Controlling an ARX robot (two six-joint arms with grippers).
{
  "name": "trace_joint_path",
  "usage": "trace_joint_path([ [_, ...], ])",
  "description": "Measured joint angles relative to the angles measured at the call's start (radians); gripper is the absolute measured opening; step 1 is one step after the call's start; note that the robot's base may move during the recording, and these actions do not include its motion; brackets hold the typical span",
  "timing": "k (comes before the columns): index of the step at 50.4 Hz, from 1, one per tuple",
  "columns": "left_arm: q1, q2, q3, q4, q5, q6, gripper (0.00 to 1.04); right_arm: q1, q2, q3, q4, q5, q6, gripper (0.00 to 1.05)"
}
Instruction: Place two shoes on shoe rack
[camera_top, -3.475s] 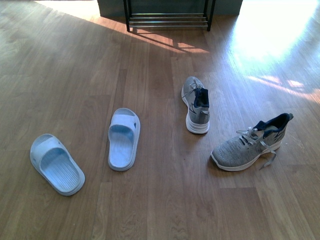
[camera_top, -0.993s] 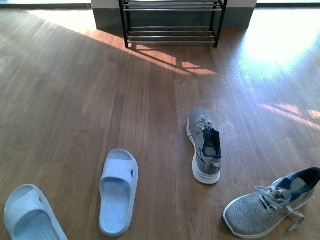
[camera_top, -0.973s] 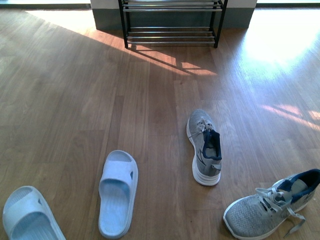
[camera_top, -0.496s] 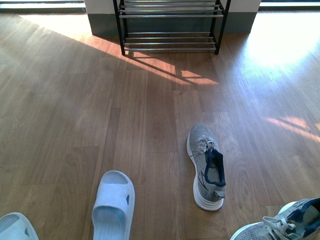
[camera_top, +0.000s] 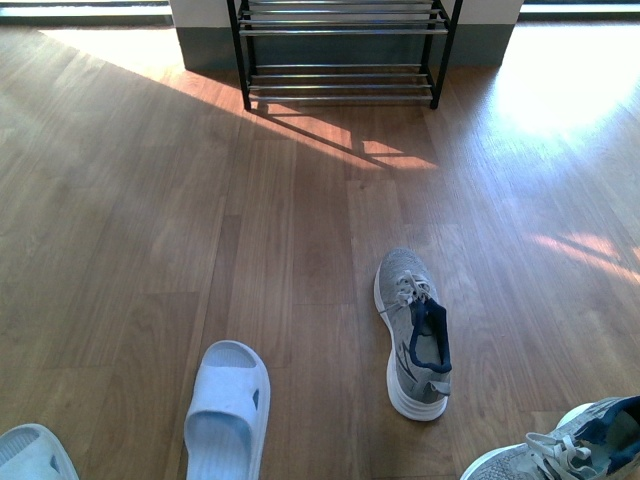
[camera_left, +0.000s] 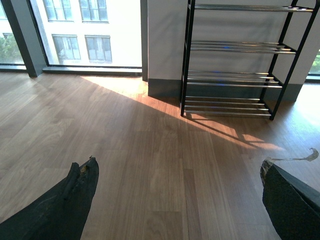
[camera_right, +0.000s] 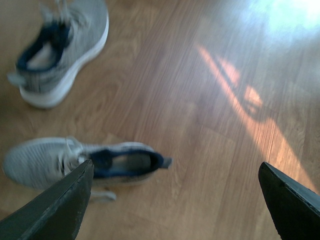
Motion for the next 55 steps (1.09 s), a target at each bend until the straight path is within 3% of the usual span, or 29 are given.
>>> trace_joint_path([
  [9,0.0,0.0,0.0,0.0,0.0,0.0,0.95,-0.009,0.351,0.024,0.17,0.055,-0.383,0.96],
  [18,0.0,0.0,0.0,0.0,0.0,0.0,0.95,0.016,0.7,0.106,0.393,0.139,-0.636,0.96],
  [27,0.0,0.0,0.0,0.0,0.0,0.0,0.95,0.063,0.97,0.23,0.505,0.168,-0.703,0.96],
  [38,0.0,0.0,0.0,0.0,0.0,0.0,0.95,0.11,1.171,0.398,0.539,0.185,-0.751,0.96],
  [55,0.0,0.0,0.0,0.0,0.0,0.0,0.95,0.078,1.252,0.495,0.396,0.248,-0.954,0.96],
])
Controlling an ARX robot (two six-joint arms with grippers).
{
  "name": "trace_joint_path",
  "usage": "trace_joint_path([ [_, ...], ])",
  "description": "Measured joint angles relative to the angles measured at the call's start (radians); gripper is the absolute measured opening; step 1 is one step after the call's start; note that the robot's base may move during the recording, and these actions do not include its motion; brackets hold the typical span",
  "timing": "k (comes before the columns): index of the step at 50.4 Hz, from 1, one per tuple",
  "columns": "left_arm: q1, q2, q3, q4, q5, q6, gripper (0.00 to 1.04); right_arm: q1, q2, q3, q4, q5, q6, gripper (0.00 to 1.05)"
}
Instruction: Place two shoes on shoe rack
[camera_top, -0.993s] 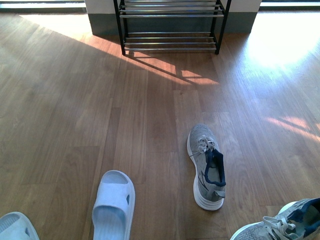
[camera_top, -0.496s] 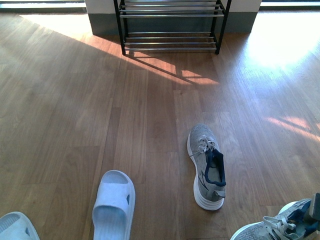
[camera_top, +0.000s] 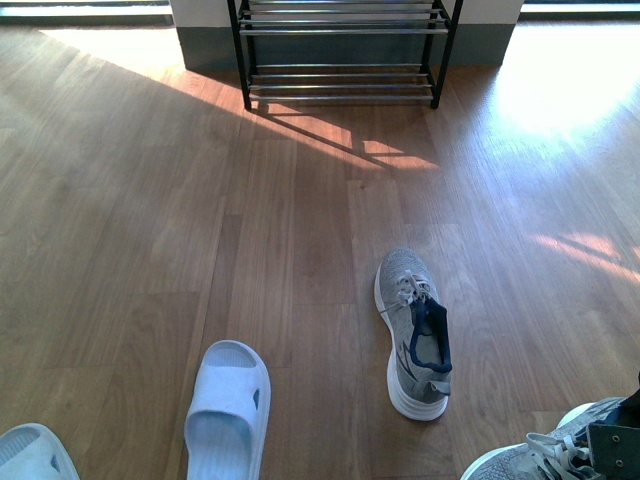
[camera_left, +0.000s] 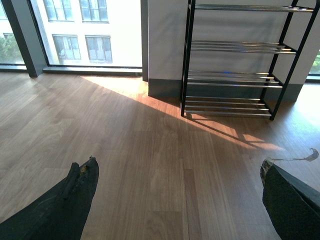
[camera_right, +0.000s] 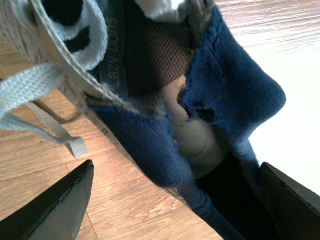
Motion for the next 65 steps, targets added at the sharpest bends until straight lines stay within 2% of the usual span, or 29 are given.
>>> trace_joint_path([
  [24,0.0,0.0,0.0,0.0,0.0,0.0,0.95,-0.061,-0.086,-0.049,-0.077,-0.009,-0.058,0.96],
  [49,0.0,0.0,0.0,0.0,0.0,0.0,0.95,-0.021,0.039,0.04,-0.076,0.043,-0.079,0.96],
  [65,0.0,0.0,0.0,0.0,0.0,0.0,0.95,-0.035,0.035,0.076,-0.127,0.023,-0.083,0.51],
])
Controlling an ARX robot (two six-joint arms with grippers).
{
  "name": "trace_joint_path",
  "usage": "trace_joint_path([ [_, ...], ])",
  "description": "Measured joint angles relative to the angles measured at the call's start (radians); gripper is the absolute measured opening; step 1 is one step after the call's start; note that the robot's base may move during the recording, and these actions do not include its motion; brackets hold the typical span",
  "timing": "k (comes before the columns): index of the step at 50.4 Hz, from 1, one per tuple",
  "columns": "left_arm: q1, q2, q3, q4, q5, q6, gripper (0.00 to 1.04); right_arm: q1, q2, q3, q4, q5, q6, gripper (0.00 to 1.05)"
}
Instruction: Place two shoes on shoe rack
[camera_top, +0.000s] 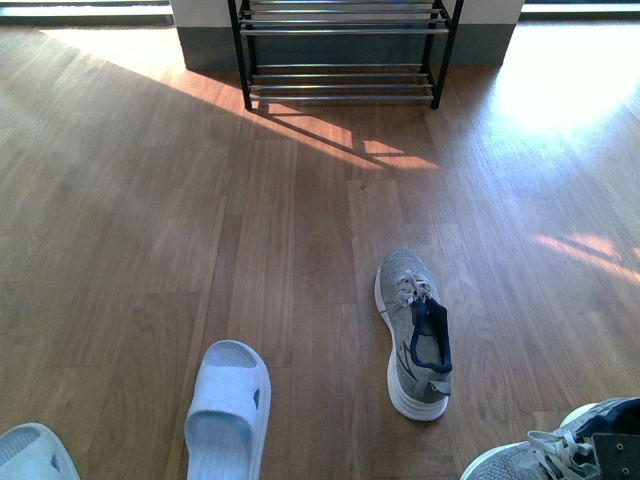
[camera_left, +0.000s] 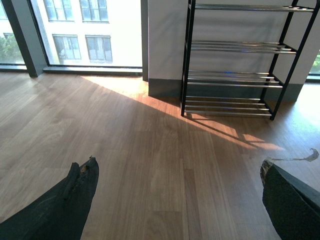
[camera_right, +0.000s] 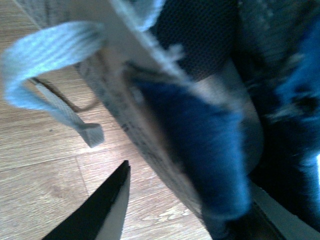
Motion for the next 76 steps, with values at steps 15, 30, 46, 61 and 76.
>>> trace_joint_path([
  [15,0.0,0.0,0.0,0.0,0.0,0.0,0.95,0.003,0.0,-0.021,0.035,-0.006,0.002,0.02],
  [30,0.0,0.0,0.0,0.0,0.0,0.0,0.95,0.035,-0.179,-0.124,-0.055,-0.082,0.41,0.01],
  [46,0.0,0.0,0.0,0.0,0.0,0.0,0.95,0.027,-0.351,-0.245,0.141,-0.241,0.889,0.01],
  [61,0.0,0.0,0.0,0.0,0.0,0.0,0.95,0.02,-0.734,-0.457,0.044,-0.299,1.265,0.01],
  [76,0.0,0.0,0.0,0.0,0.0,0.0,0.95,0.042,-1.768,-0.613,-0.348,-0.189,1.534,0.01],
])
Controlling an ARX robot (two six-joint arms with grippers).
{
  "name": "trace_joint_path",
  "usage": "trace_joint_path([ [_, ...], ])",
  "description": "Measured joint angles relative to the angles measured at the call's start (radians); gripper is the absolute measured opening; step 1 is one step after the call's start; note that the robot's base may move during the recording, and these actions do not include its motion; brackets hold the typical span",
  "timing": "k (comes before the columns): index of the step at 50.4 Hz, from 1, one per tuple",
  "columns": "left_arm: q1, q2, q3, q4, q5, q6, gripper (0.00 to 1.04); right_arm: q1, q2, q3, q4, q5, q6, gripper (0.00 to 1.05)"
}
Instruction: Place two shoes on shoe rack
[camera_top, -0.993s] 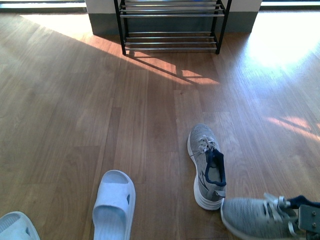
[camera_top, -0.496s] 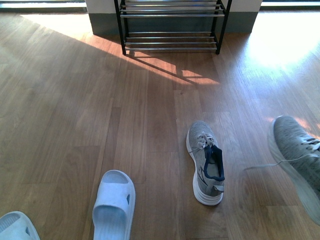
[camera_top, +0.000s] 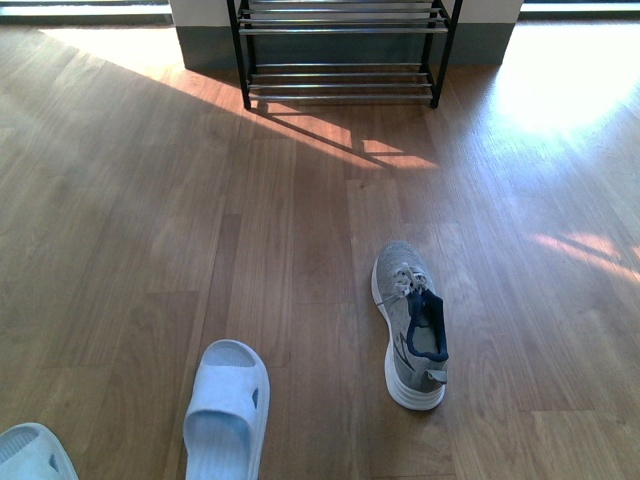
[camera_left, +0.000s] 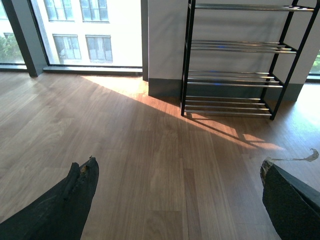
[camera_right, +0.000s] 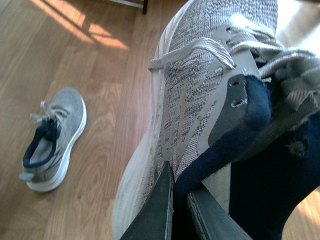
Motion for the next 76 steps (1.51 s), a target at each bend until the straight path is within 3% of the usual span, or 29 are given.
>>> trace_joint_path([
  [7,0.0,0.0,0.0,0.0,0.0,0.0,0.95,-0.029,-0.223,-0.005,-0.109,-0.005,0.072,0.01],
  [25,0.0,0.0,0.0,0.0,0.0,0.0,0.95,-0.143,-0.207,-0.011,0.037,-0.042,0.17,0.01],
  [76,0.0,0.0,0.0,0.0,0.0,0.0,0.95,-0.15,-0.205,-0.036,0.055,-0.048,0.197,0.01],
])
